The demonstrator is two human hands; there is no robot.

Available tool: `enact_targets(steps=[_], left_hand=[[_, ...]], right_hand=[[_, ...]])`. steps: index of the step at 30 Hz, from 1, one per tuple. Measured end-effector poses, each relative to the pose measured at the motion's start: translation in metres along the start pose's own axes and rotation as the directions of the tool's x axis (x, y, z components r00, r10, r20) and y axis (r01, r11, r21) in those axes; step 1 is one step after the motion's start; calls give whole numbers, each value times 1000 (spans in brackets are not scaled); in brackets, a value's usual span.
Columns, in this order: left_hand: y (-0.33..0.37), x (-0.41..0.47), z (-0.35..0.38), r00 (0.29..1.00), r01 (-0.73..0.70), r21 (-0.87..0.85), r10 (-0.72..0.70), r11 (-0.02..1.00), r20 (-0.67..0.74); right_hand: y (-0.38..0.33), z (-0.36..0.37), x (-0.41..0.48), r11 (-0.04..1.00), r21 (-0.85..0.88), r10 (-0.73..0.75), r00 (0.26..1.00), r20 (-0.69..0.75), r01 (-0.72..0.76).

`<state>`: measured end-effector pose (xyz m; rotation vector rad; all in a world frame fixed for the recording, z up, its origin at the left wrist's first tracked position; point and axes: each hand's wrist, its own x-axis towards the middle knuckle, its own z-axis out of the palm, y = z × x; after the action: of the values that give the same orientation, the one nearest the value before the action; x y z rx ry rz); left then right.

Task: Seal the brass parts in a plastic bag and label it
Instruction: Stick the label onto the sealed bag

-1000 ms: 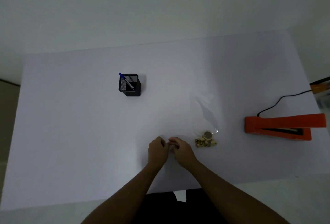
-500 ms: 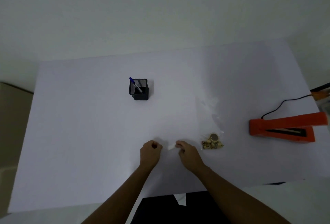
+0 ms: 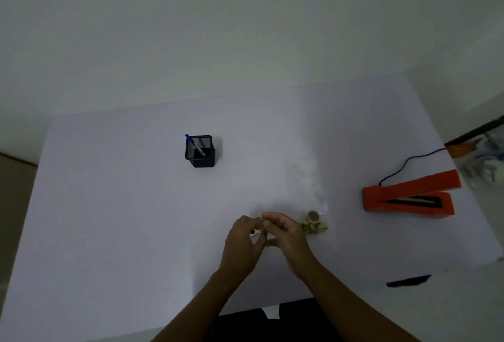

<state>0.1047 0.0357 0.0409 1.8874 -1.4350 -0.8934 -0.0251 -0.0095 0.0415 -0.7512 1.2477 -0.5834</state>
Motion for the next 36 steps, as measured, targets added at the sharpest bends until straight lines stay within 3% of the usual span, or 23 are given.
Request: enact_targets(steps=[5,8,10,15,20,25,29,36], left_hand=[[17,18,17,999,-12,-87,15,996,34],[26,32,30,998,70,-160,-69,985,11],[33,44,38,992,118,-151,-111,981,51],[49,75,64,982,77,-63,-65,995,177],[54,88,90,960,240,-51,-229,969,163],[49,102,109,866,500,-268,-467,824,178],[47,113,120,836,549,-300,-514,780,191],[42,128,138,838,545,-224,-520,808,165]], right_hand=[[-16,-30,2,1000,2,-10,999,-54,10],[-25,-54,9,997,-70,-28,995,-96,21],[-29,-71,16,988,-153,-50,995,-89,36],[-42,-108,40,964,-265,-36,999,6,37],[-50,-134,66,929,-369,-12,997,81,41],[-50,-152,91,873,-485,-29,998,48,48],[-47,-160,108,835,-550,-9,1000,20,19],[-40,-168,128,803,-596,-29,1000,-5,20]])
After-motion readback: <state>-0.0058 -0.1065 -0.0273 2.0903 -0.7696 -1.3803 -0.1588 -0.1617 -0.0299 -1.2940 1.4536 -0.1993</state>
